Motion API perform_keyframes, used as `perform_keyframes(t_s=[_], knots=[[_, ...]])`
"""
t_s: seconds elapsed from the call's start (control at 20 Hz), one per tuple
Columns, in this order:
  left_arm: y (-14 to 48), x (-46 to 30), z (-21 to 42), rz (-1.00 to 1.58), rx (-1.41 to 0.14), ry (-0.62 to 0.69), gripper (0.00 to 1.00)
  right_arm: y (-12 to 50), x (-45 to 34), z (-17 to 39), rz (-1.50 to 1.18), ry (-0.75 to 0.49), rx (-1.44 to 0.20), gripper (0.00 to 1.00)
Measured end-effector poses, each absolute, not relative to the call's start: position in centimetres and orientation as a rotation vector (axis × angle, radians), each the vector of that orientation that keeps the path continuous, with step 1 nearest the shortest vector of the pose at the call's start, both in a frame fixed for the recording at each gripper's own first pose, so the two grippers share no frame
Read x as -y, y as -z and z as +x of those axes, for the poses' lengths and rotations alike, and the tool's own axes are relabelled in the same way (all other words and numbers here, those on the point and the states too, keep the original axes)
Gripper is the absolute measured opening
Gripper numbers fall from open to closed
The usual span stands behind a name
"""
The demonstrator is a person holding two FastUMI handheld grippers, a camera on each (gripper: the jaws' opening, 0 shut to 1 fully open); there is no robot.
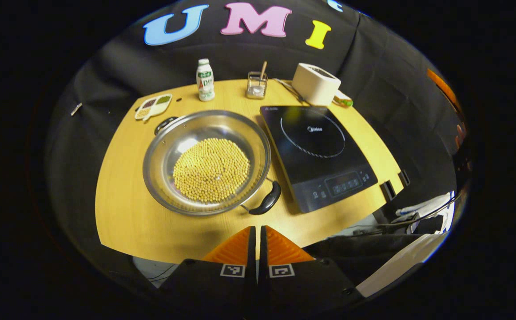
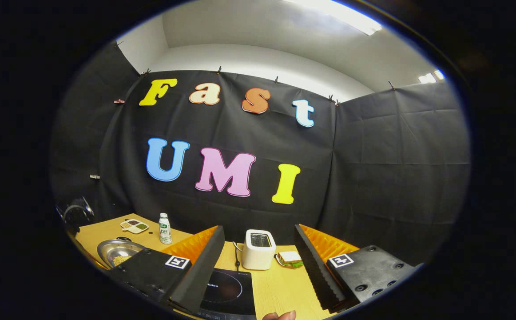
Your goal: First push the handle of the pot to place it horizontally, then grasp the pot with both hands and set it on the induction cooktop.
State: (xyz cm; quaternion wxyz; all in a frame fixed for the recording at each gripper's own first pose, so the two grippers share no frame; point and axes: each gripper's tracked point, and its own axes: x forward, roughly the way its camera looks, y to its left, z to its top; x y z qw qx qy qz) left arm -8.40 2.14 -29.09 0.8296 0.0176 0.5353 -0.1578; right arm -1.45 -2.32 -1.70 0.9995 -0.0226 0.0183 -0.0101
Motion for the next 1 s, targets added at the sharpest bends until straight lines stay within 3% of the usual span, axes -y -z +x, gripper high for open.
perform_keyframes(t_s=[0.35,1.0], knots=[[35.9,-3.5,-7.4,0.126,-1.295,0.340,0.05,2.0,3.3,-1.6,-0.052,0.042,-0.043,0.98],[35.6,0.6,-1.9,0.099,-1.246,0.321,0.06,3.1,5.1,-0.9,-0.072,0.087,-0.068,0.98]])
